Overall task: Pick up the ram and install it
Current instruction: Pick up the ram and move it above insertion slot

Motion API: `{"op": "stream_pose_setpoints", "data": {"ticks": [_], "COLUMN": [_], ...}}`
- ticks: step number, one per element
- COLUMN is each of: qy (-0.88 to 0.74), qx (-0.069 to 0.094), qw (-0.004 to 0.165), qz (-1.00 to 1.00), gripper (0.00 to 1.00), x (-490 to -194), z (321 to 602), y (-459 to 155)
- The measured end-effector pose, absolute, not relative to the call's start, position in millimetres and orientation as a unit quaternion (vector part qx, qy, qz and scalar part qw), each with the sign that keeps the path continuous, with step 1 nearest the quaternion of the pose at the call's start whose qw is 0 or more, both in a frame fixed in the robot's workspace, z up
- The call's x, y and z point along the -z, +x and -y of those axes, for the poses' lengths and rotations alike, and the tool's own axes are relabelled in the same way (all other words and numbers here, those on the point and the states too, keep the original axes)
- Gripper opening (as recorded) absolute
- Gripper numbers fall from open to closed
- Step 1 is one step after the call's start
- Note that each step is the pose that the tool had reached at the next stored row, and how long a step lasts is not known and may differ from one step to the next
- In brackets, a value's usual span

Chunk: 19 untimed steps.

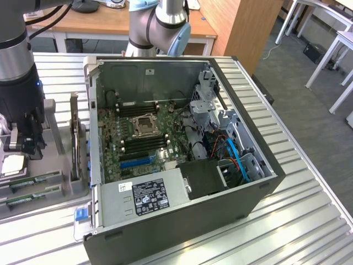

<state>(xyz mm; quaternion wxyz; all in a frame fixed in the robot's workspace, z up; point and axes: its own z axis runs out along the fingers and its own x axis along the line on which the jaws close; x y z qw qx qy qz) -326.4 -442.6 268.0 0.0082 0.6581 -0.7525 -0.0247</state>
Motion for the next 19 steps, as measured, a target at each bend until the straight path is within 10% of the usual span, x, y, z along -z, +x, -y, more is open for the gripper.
{"op": "stream_pose_setpoints", "data": {"ticks": [19], "qy": [0.658], "qx": [0.025], "qw": [0.008], "qz": [0.752], "gripper": [0.30], "x": [-268], "z": [453], "y": [-326]}}
